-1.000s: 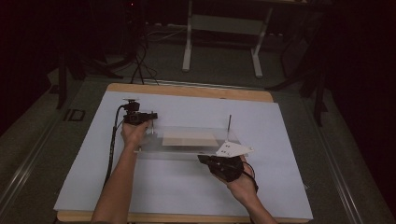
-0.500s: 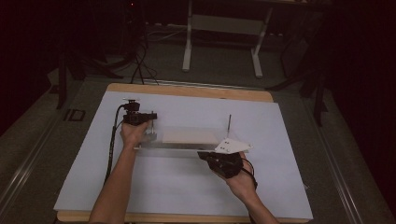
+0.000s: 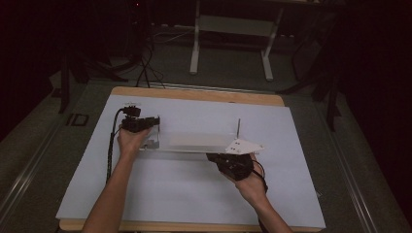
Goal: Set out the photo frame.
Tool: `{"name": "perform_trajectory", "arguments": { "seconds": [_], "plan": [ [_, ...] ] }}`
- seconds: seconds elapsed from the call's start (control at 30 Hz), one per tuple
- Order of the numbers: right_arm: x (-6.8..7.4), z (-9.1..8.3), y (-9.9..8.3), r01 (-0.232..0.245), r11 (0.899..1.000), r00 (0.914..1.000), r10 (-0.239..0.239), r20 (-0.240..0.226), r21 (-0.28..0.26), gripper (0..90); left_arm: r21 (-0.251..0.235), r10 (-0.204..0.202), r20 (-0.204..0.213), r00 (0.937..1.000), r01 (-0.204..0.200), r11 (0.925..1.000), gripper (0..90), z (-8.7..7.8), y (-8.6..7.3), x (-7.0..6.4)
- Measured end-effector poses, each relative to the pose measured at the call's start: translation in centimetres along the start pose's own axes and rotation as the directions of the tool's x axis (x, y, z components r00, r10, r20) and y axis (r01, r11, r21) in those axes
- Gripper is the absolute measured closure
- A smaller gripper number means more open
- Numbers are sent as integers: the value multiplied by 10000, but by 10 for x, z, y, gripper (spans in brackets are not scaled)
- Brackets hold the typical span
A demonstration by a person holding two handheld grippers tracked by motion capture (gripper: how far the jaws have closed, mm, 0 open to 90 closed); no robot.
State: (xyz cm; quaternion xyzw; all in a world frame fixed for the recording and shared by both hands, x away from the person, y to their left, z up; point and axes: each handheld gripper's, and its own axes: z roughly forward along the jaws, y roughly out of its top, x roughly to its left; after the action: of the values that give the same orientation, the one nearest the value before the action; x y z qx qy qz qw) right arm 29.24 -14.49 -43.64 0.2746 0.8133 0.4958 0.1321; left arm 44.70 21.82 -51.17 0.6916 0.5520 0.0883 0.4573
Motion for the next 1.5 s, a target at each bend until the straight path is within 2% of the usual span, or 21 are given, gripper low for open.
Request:
{"name": "perform_trajectory", "arguments": {
  "seconds": [0.07,0.27,0.43,0.5,0.7,0.73,0.93,1.0,1.13,1.27,1.4,1.5],
  "plan": [
    [-1,0,1,51,10000,10000,-51,26,-29,900,-63,328,-9,9995,-328,9994,644,-5,-2,-3],
    [-4,0,4,-108,9999,9999,107,-53,-119,900,13,739,136,9972,-739,9973,636,-11,-4,-7],
    [-6,0,7,-112,9998,9999,112,-45,-167,900,-42,788,136,9968,-787,9969,627,-15,-7,-7],
    [-8,0,8,-259,9995,9995,256,-166,-170,900,-36,823,120,9965,-822,9966,626,-16,-8,-7],
    [-10,1,11,-226,9996,9997,225,-106,-180,900,-140,1062,192,9942,-1060,9943,620,-25,-10,-8],
    [-11,1,12,-219,9995,9997,218,-67,-215,900,-374,1199,350,9922,-1186,9922,619,-30,-11,-7],
    [-13,2,17,-169,9996,9999,169,6,-212,900,-638,1395,415,9893,-1367,9886,616,-41,-12,-6],
    [-14,2,19,-165,9996,9999,166,39,-223,900,-757,1571,400,9868,-1538,9852,611,-48,-13,-6],
    [-15,2,21,-159,9996,9999,160,55,-234,900,-808,1721,373,9844,-1686,9824,604,-52,-13,-7],
    [-18,3,26,-163,9995,9998,167,123,-285,900,-846,2053,337,9781,-2018,9758,600,-61,-16,-8],
    [-20,4,30,-119,9996,9998,124,185,-261,900,-910,2182,340,9753,-2144,9725,600,-67,-20,-6],
    [-22,5,32,-99,9995,9997,105,230,-288,900,-1020,2418,162,9702,-2389,9657,599,-70,-24,-5]
  ]
}}
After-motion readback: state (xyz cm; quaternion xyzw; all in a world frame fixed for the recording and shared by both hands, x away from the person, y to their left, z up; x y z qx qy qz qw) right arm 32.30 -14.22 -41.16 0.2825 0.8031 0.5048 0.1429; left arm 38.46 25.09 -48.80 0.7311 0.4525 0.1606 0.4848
